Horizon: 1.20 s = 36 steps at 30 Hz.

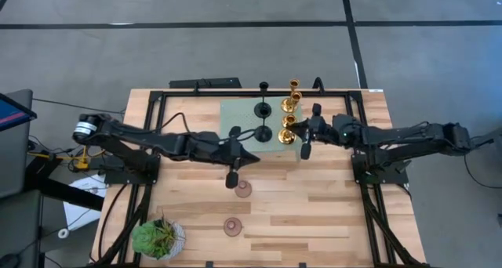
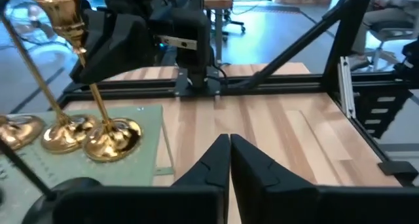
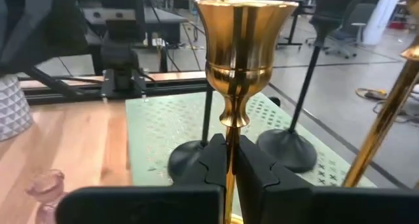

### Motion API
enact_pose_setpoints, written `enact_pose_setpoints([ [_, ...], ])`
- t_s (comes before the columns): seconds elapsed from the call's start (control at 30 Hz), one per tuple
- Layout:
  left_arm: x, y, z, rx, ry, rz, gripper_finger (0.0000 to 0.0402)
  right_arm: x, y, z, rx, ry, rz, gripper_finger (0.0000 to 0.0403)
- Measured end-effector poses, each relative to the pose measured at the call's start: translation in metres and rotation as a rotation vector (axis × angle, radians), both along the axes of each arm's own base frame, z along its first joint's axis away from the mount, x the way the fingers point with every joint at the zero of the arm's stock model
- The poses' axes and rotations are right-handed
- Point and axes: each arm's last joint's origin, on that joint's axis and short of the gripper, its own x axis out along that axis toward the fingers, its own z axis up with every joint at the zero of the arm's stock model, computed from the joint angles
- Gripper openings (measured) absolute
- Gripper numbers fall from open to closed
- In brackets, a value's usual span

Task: Pick & Place candle stick holders
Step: Put the gold candle holder on the shelf aligned with the other gold candle holders, then put the top pink glass candle holder on the shelf

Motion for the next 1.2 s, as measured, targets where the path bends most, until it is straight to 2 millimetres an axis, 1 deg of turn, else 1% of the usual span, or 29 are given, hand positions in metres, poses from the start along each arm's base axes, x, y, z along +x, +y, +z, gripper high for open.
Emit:
enact_pose_setpoints([
  [0.1, -0.002, 0.0, -0.002, 0.003, 0.003, 0.02, 0.0005, 0.004, -0.004, -0.002, 0.008, -0.01, -0.008, 0.0],
  [0.33, -0.003, 0.0, -0.008, 0.006, 0.017, 0.028, 0.0011, 0.011, -0.007, -0.005, 0.076, -0.043, 0.061, 0.0],
  [0.57, -0.003, 0.001, -0.008, 0.005, 0.012, 0.029, 0.0005, 0.012, -0.008, -0.006, 0.074, -0.038, 0.06, 0.0],
  [0.7, -0.003, 0.001, -0.008, 0.004, 0.009, 0.029, 0.0009, 0.012, -0.008, -0.006, 0.057, -0.032, 0.059, 0.0004],
  [0.8, -0.003, 0.001, -0.008, 0.004, 0.008, 0.029, 0.0012, 0.012, -0.008, -0.006, 0.049, -0.028, 0.059, 0.0021],
  [0.93, -0.003, 0.001, -0.008, 0.004, 0.008, 0.029, 0.001, 0.011, -0.008, -0.009, 0.049, 0.0, 0.055, 0.0058],
  [1.0, -0.003, 0.001, -0.008, 0.004, 0.008, 0.029, 0.001, 0.009, -0.008, -0.006, 0.042, -0.007, 0.056, 0.0073],
  [1.2, -0.003, 0.001, -0.008, 0.027, 0.008, 0.026, 0.0014, -0.004, -0.006, 0.0, 0.041, 0.008, 0.049, 0.0111],
])
